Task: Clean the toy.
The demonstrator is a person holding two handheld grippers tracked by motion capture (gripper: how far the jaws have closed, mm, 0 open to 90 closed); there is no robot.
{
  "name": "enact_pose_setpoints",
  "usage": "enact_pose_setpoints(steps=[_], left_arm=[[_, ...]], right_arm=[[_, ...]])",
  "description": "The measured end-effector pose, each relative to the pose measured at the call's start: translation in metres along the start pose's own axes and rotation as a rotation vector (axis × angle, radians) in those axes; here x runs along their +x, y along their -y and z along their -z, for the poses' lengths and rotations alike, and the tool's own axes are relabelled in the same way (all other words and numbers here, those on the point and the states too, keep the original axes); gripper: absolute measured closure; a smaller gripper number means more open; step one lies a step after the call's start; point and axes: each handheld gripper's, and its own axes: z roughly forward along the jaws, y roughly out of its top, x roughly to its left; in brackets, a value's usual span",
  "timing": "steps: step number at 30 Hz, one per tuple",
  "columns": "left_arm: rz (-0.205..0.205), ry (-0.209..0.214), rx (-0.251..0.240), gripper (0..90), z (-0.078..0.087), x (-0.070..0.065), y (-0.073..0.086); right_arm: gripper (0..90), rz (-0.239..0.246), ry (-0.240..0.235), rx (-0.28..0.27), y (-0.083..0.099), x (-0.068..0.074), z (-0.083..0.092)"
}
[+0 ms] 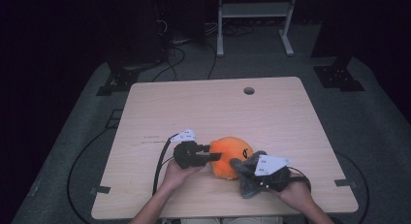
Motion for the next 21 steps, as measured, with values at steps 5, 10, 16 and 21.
enact_pose_setpoints(steps=[5,10,16,21], left_arm=[[-0.146,-0.009,0.022,54.1,-0.002,-0.012,-0.003],[-0.23,0.002,0.036,53.8,0.001,-0.015,-0.001],[-0.266,0.005,0.037,52.0,0.001,-0.016,0.0],[-0.278,0.009,0.039,50.5,0.001,-0.017,0.0]], right_arm=[[79.2,-0.086,-0.044,-0.099,-0.015,-0.017,0.009],[79.2,-0.157,-0.068,-0.099,-0.011,-0.04,0.007],[78.9,-0.202,-0.11,-0.038,0.02,-0.043,0.012],[78.4,-0.276,-0.121,-0.121,0.014,-0.059,0.014]])
